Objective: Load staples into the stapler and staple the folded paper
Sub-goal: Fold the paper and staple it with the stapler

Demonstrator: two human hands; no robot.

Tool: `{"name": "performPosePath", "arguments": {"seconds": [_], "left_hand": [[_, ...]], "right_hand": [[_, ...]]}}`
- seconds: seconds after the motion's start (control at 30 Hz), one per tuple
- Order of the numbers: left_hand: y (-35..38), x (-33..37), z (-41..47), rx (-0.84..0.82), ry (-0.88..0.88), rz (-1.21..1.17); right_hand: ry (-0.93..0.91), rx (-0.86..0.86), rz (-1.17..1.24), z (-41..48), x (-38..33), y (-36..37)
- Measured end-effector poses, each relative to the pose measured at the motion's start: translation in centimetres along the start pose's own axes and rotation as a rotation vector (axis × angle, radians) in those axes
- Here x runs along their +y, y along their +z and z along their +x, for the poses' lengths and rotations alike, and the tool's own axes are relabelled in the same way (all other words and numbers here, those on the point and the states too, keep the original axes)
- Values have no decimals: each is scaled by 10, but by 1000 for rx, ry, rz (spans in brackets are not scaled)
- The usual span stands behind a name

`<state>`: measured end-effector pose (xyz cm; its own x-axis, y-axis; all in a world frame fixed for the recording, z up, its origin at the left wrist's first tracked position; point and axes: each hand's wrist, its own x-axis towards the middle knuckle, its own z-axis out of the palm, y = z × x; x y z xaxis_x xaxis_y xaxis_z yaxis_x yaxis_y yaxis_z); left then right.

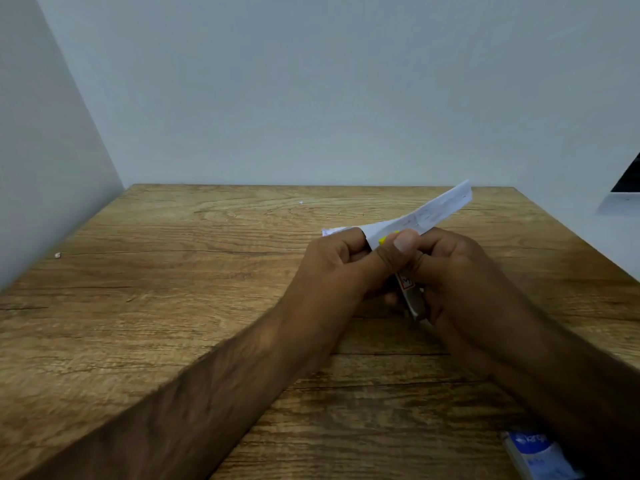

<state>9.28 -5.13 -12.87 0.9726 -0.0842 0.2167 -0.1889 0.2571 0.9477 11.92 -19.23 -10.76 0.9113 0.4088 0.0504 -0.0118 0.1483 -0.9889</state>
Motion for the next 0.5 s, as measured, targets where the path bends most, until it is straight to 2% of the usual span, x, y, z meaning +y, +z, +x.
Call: {"name": "performPosePath", "arguments": {"seconds": [0.3,0.5], "left_hand": [[5,-1,-1,115,-6,-29],[-4,6,1,67,-82,-76]], "right_hand": [[-10,43,-36,1,4,4],[37,-2,-32,1,2,1]]}}
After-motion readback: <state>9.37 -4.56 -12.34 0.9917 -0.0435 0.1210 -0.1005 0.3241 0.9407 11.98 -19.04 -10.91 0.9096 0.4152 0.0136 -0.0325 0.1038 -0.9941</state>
